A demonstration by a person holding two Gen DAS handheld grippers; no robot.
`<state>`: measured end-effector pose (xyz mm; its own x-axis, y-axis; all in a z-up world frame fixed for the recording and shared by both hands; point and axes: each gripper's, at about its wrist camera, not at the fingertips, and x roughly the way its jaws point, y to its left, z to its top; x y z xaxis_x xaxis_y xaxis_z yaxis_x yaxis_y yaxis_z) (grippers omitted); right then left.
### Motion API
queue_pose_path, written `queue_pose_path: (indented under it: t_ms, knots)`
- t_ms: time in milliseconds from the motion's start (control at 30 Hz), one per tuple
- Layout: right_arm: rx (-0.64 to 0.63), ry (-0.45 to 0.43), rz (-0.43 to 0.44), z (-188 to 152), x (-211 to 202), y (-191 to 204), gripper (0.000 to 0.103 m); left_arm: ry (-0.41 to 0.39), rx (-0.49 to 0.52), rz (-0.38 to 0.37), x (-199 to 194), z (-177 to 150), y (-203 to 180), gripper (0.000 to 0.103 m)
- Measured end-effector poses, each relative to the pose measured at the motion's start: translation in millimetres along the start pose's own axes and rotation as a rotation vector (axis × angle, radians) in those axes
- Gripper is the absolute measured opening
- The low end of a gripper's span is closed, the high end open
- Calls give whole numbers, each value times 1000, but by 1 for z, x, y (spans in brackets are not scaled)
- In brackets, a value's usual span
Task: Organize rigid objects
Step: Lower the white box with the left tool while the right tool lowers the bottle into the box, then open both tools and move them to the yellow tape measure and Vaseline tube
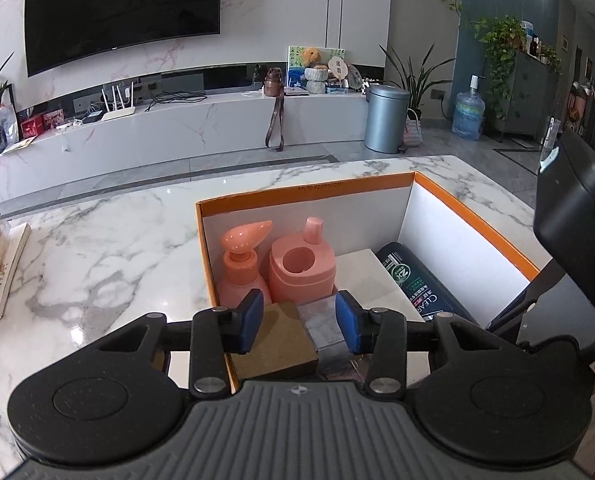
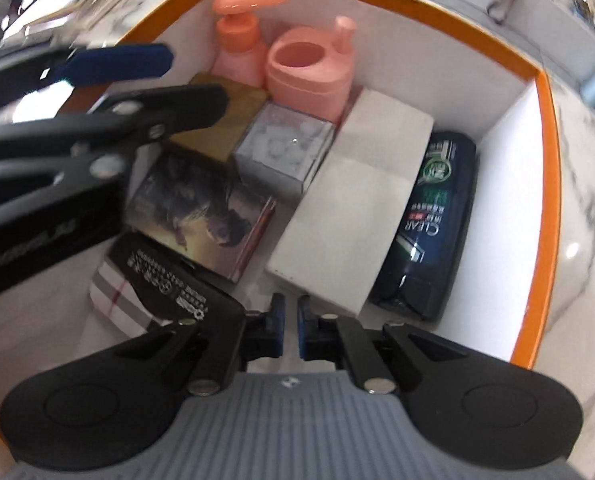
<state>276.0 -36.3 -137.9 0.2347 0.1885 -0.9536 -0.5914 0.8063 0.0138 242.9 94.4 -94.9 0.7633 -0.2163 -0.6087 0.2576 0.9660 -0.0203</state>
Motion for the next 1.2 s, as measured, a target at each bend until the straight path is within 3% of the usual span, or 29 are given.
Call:
queue_pose_path:
  t_ms: [233, 300, 400, 500, 567, 733, 1000, 1200]
  knots:
    - [-10, -52, 1, -10, -18, 5, 8, 1, 4, 3, 0, 0, 0, 50]
    - [-35, -67, -34, -12, -26, 7, 8, 5, 14, 12, 0, 0, -1, 50]
    - [-136, -55, -133, -12, -28, 12, 8, 5, 14, 19, 0, 0, -1, 48]
    - [-243, 23, -173, -13, -17, 16, 9, 6, 17, 21, -1, -1, -1, 48]
    - [-321, 56, -205, -12, -10, 19, 4, 8, 25, 25, 0, 0, -3, 48]
    - [-460, 64, -302, -15, 5, 31, 2, 6, 21, 20, 0, 0, -3, 48]
    - [-422, 25, -253, -20, -11, 34, 2, 0, 12, 12, 0, -1, -1, 48]
    - [-251, -206, -132, -39, -81, 22, 3, 3, 22, 21, -1, 0, -3, 48]
